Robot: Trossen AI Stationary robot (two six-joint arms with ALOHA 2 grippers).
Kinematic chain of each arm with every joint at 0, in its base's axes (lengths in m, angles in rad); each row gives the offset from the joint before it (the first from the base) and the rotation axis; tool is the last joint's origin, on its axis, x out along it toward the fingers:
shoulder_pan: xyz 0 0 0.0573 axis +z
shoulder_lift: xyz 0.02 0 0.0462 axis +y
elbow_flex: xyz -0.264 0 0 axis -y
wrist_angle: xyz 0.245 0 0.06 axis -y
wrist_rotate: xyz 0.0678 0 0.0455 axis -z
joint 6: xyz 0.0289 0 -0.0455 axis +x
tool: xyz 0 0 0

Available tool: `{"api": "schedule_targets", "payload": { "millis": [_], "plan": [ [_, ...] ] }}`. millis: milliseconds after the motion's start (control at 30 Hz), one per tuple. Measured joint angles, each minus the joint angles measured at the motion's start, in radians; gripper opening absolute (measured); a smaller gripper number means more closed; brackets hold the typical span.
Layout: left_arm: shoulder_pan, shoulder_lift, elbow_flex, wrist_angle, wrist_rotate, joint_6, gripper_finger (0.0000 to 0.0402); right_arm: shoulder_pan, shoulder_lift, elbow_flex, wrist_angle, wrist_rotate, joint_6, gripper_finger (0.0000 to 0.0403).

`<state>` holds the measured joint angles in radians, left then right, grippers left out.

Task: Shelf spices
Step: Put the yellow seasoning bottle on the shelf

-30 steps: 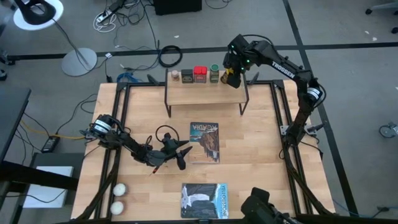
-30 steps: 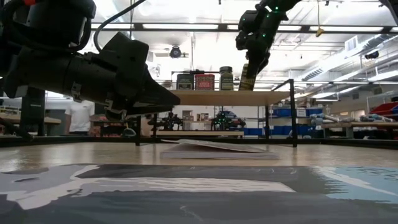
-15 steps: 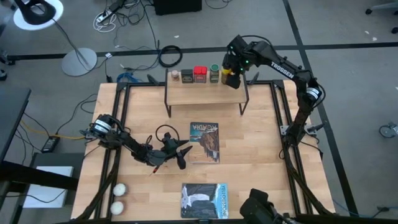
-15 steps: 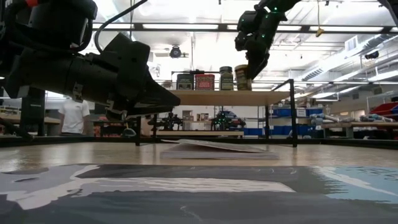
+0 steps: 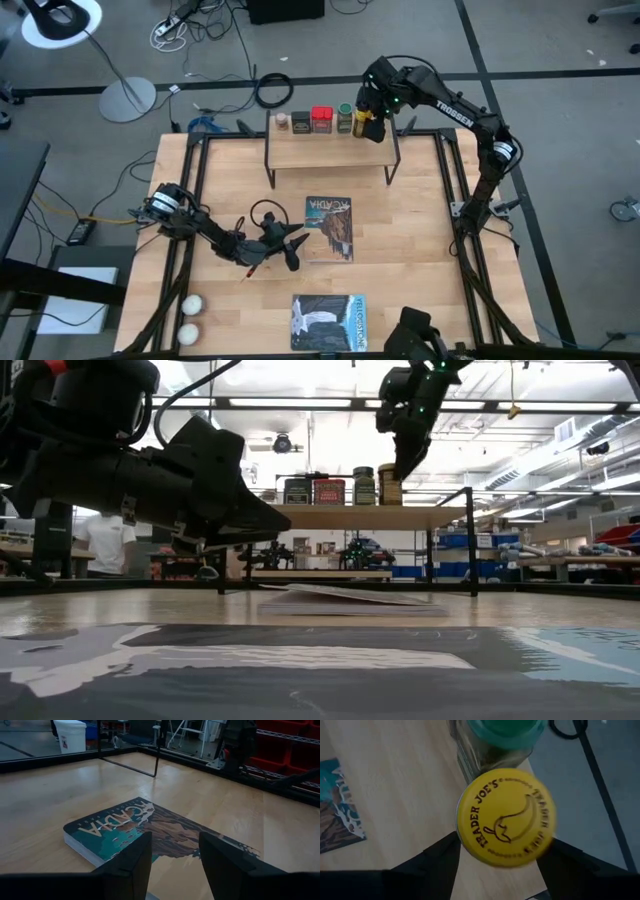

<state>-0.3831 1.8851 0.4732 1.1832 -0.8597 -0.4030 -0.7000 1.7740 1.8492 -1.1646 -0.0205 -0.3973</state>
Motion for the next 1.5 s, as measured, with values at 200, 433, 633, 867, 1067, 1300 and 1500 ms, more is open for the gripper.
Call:
{"api": "schedule_targets", "payload": {
  "millis": [200, 433, 633, 867, 1067, 1300, 1500],
  "plan": [
    [0.01, 0.0, 0.0, -0.001, 0.008, 0.003, 0.0167, 0.032, -0.043, 0.049, -0.021, 0.032, 0.024, 0.0247],
    [0.021, 0.0, 0.0, -0.007, 0.008, 0.006, 0.0167, 0.092, -0.155, 0.068, -0.047, 0.129, 0.052, 0.0247],
    [0.024, 0.0, 0.0, -0.012, 0.008, 0.006, 0.0167, 0.194, -0.298, 0.068, -0.04, 0.203, 0.111, 0.0242],
    [0.029, 0.0, 0.0, -0.058, 0.008, -0.025, 0.0167, 0.409, -0.476, 0.069, -0.023, 0.261, 0.234, 0.0225],
    [0.027, 0.0, 0.0, -0.088, 0.009, -0.05, 0.0167, 0.685, -0.594, 0.053, -0.102, 0.516, 0.364, 0.0153],
    [0.023, 0.0, 0.0, -0.065, -0.007, -0.039, 0.0167, 0.947, -0.728, -0.111, -0.171, 0.734, 0.473, 0.0011],
    [0.073, 0.001, 0.0, 0.142, 0.03, 0.077, 0.0167, 1.041, -0.834, -0.3, -0.165, 0.804, 0.573, 0.0003]
  ]
}}
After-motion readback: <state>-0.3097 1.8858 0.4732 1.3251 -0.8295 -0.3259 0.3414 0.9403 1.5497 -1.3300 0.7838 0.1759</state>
